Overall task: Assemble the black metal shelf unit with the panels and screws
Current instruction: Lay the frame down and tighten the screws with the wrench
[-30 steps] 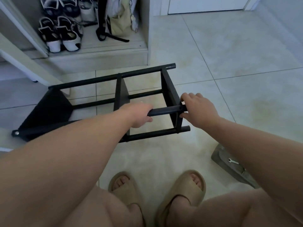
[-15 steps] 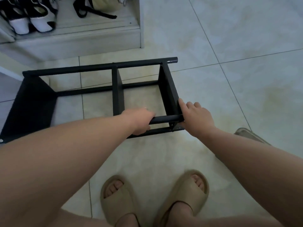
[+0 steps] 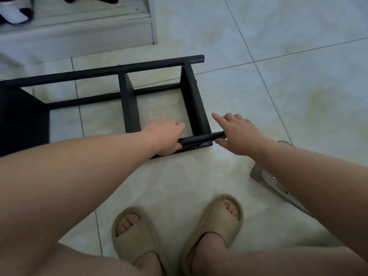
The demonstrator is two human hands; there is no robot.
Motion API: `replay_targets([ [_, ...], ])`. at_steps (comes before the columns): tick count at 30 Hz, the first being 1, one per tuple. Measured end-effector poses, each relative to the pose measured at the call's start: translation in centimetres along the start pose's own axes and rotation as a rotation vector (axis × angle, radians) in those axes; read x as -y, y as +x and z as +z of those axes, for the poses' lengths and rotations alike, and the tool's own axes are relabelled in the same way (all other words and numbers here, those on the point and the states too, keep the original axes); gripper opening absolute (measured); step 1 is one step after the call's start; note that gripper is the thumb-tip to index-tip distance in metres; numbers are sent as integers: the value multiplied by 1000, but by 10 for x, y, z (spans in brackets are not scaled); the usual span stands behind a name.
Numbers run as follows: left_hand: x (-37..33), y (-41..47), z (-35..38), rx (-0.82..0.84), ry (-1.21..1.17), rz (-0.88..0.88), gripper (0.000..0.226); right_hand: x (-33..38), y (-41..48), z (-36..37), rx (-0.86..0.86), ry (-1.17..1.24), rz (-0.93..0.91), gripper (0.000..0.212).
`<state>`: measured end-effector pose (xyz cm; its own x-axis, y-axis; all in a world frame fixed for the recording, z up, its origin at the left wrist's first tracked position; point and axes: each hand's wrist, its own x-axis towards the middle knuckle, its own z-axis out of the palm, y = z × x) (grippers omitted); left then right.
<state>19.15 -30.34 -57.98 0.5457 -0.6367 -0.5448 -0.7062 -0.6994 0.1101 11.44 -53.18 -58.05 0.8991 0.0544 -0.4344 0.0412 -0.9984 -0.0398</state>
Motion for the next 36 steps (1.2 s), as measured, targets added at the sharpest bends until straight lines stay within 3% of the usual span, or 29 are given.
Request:
replay_targets([
  [3,-20,3,-14,-210,5,89,35,-23,-25,-18,34,-7,33,65],
  [6,-54,12,-28,-292,62,187,28,-50,-59,-23,93,30,98,58],
  [13,-157,40,-31,-248,159,444,32,-117,-128,2,252,153,300,32],
  [19,-215,65,-8,-190,150,570,35,-168,-135,46,283,285,459,31],
  [25,-244,86,26,-82,253,624,38,-202,-127,104,404,245,509,33],
  [30,-243,97,44,-71,242,665,26,-213,-131,138,485,151,467,27],
  [36,-237,104,50,-137,215,720,19,-211,-132,172,632,-45,248,30],
])
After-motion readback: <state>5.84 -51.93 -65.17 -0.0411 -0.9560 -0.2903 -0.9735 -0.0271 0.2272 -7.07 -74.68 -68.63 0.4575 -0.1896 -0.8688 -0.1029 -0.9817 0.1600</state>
